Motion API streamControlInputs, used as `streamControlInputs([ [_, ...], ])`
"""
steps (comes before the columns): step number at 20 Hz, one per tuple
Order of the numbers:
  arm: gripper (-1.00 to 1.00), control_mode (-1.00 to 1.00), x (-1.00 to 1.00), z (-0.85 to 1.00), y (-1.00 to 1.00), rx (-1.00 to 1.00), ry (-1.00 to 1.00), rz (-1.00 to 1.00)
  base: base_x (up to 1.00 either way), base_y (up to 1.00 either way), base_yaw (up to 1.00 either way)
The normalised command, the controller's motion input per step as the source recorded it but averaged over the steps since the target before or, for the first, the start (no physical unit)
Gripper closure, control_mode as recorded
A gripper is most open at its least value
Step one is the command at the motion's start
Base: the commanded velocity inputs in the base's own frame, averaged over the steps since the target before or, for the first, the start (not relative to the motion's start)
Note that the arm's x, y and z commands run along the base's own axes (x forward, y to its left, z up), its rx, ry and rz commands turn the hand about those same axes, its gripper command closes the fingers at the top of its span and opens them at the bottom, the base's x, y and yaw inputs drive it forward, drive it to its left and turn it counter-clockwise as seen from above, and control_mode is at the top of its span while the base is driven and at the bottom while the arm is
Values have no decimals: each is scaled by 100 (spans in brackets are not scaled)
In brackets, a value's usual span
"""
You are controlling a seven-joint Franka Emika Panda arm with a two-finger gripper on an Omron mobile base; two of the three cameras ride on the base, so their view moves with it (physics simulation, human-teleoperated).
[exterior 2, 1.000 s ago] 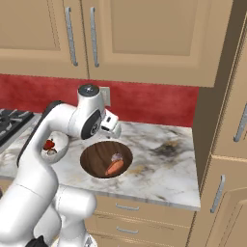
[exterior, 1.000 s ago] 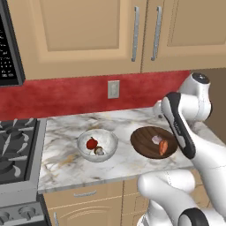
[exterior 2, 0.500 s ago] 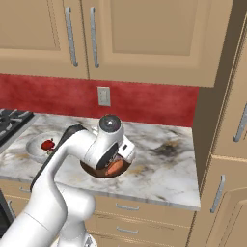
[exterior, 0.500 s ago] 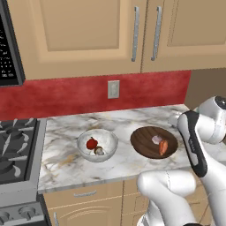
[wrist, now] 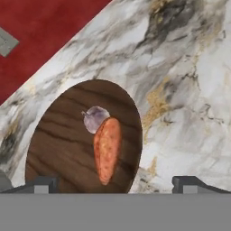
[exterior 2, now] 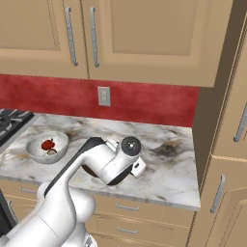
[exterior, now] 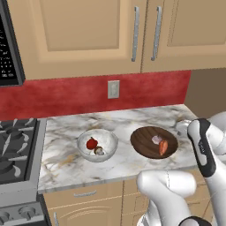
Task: Place the bowl containing the sweet potato and garlic in the microwave. Close the microwave door and press the start button to microwave the meal.
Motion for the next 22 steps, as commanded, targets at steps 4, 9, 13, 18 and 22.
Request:
streamControlInputs([
  [4, -100, -100, 0, -40, 0, 11, 7, 0, 0, 0, 0],
  [9, -100, -100, 0, -29, 0, 7, 8, 0, 0, 0, 0],
  [13, -100, -100, 6, -28, 0, 5, 14, 1, 0, 0, 0],
  [18, -100, -100, 23, -25, 2, 1, 17, 0, 0, 0, 0],
  [22, -100, -100, 18, -22, 0, 1, 9, 0, 0, 0, 0],
])
